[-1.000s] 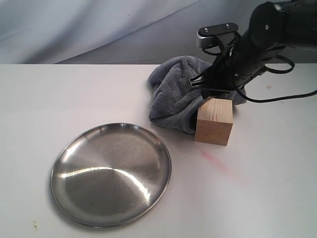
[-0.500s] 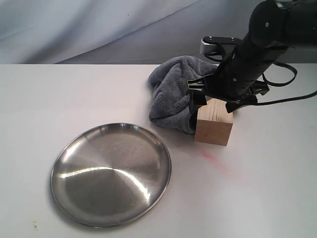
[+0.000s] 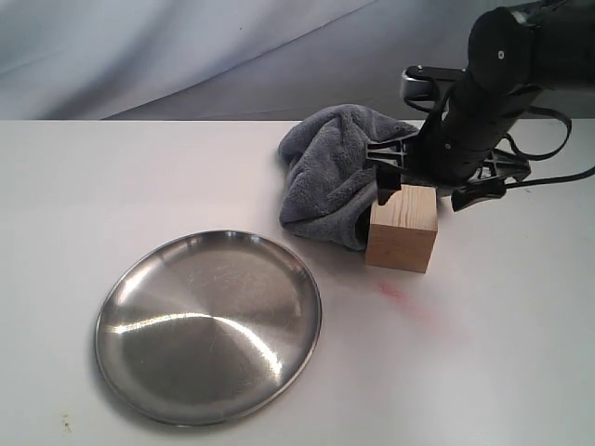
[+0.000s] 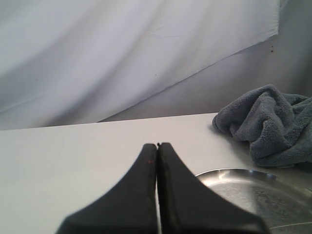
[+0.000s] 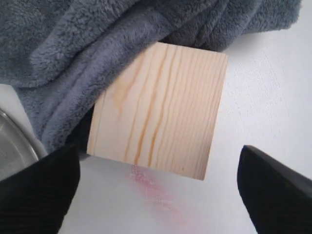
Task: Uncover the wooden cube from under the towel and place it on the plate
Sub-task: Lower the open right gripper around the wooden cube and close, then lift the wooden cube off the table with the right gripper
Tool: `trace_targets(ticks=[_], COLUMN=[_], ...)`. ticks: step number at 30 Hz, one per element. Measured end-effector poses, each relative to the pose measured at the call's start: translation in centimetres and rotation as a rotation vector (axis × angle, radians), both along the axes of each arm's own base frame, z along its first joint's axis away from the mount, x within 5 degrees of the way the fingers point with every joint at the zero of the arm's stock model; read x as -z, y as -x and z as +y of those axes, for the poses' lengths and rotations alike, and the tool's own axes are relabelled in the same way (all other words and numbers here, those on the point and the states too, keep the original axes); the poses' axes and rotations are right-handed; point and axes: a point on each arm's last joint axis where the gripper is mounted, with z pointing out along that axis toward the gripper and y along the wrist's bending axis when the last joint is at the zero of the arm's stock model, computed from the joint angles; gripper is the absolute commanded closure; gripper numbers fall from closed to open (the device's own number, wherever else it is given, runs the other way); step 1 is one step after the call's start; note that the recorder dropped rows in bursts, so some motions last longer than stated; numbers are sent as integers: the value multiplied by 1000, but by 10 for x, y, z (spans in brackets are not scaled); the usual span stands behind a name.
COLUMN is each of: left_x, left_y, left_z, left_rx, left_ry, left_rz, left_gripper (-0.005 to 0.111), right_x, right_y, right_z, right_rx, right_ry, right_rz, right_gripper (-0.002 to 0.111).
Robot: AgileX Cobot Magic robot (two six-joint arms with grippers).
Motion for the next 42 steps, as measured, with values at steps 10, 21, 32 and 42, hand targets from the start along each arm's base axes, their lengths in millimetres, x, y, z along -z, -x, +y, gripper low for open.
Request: trace_targets(ticks=[10, 21, 32, 42], left_x=[0, 0, 0, 0], left_y=[0, 0, 0, 0], left_z=[0, 0, 0, 0], left_rx=[0, 0, 0, 0], left_ry=[0, 0, 0, 0], left_rz=[0, 0, 0, 0], left_gripper=[107, 107, 107, 107], right_x=[21, 35, 34, 36], right_y=[-3, -11, -16, -20], right_z=[10, 14, 16, 12], right_rx=[-3, 35, 37, 31], right_ry=[13, -13, -37, 16], right_rz=[21, 0, -53, -88], right_gripper=[27, 27, 15, 15])
